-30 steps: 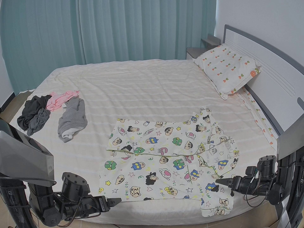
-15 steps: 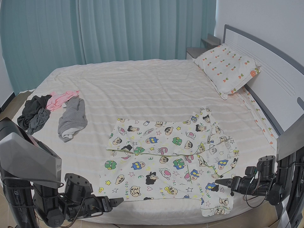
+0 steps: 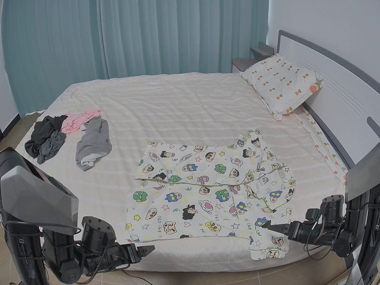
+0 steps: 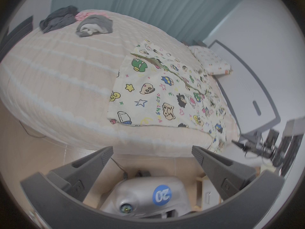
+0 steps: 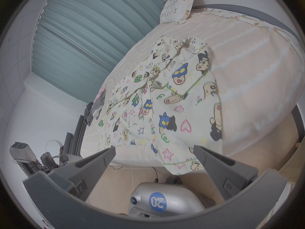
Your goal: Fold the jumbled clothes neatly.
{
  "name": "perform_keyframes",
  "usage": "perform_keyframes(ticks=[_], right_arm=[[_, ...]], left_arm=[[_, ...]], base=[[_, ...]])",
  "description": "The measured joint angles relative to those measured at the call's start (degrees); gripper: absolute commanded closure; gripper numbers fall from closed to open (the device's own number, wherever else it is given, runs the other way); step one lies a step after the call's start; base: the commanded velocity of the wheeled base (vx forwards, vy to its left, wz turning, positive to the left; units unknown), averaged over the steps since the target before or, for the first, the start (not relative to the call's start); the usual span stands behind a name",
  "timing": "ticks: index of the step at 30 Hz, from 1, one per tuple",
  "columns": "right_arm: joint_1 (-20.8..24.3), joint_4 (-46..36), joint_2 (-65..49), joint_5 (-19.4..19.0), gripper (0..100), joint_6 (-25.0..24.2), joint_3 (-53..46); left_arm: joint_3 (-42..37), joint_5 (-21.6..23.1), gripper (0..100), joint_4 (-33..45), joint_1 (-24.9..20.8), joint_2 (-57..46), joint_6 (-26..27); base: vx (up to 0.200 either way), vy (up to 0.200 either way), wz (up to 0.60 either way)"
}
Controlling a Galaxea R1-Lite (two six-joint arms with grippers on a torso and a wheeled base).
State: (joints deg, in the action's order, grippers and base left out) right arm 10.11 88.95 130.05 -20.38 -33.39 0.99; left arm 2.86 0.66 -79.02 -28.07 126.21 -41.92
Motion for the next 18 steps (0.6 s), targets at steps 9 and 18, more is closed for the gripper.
perform_keyframes(ticks=[9, 18], right_arm=[[0.34, 0.00, 0.02, 0.98, 0, 0.02, 0.02], [0.59, 0.02, -0.33, 1.08, 0, 0.06, 0.02]], left_arm=[[7.88, -9.30, 0, 1.12, 2.26, 6.21, -2.63], [12.32, -12.31, 0, 1.29, 1.07, 10.97, 0.13]], base=[[0.000, 0.000, 0.00], [0.000, 0.000, 0.00]])
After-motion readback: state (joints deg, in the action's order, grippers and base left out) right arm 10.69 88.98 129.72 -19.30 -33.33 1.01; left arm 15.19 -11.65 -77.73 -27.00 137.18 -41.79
